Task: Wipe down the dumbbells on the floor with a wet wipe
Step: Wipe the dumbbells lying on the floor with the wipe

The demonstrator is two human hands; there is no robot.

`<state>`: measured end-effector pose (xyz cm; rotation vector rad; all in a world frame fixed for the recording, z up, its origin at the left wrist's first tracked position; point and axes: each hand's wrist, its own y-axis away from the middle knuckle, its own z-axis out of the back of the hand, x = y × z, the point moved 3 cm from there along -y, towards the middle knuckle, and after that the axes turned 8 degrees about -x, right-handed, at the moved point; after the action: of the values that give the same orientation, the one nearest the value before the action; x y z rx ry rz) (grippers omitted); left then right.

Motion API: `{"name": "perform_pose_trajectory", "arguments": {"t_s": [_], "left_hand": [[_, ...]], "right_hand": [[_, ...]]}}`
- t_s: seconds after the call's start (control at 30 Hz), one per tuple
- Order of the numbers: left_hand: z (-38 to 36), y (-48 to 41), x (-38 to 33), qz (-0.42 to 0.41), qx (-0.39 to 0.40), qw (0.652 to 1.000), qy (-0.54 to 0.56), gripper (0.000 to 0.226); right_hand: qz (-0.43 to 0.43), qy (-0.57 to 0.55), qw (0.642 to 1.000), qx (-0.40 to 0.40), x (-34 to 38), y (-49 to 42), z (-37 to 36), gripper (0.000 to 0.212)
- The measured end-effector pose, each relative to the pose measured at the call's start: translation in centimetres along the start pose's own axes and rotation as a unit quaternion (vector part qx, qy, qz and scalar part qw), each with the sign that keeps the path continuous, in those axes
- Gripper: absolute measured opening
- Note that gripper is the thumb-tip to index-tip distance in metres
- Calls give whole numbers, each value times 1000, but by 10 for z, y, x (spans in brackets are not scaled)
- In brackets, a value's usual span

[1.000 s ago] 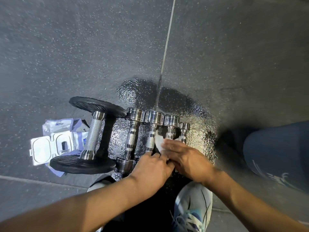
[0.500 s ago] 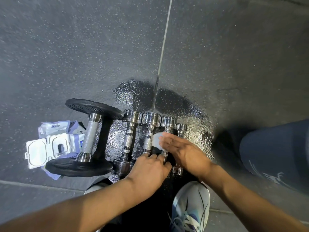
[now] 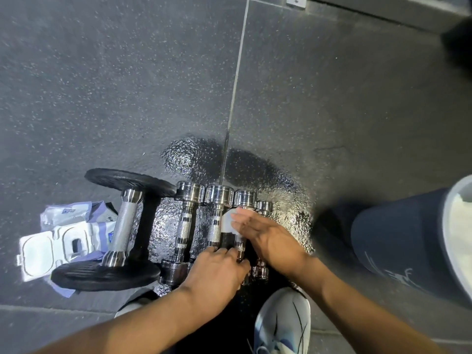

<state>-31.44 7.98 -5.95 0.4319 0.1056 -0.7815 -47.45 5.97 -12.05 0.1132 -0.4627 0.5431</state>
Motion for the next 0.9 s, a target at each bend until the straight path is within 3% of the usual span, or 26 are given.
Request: {"name": "perform_pose_trajectory", "arguments": {"t_s": [0.1,0.27,0.47,0.57,0.67,0.7,0.77,0.83,0.9], "left_hand": [[2,0,1,3,10,1000,5,31],[-2,-2,4,1,23,1000,19,31],[2,-4,4,2,33,999,11,32],[4,-4,5,-2,38,999,2,36],[9,-3,9,7,56,998,36,42],[12,-4,11,24,56,995,73,46],[23,-8,20,103,30,977,185,54],[34,-15,32,197,-17,927,319,57],[37,-22,43,265,-56,848,455,59]], "right_hand": [[15,-27,999,-8,13,9,-6,59],[62,-53,997,10,18,16,0,43],[-4,-32,999,-11,10,9,-2,50],[2,-71,997,2,22,11,6,40],[-123,-138,981,-60,30,13,26,37],[-208,-183,957,-85,31,14,35,37],[-359,-342,858,-136,29,12,51,37],[-419,-476,750,-189,31,6,63,36],[-436,-566,663,-224,31,0,71,23]]}}
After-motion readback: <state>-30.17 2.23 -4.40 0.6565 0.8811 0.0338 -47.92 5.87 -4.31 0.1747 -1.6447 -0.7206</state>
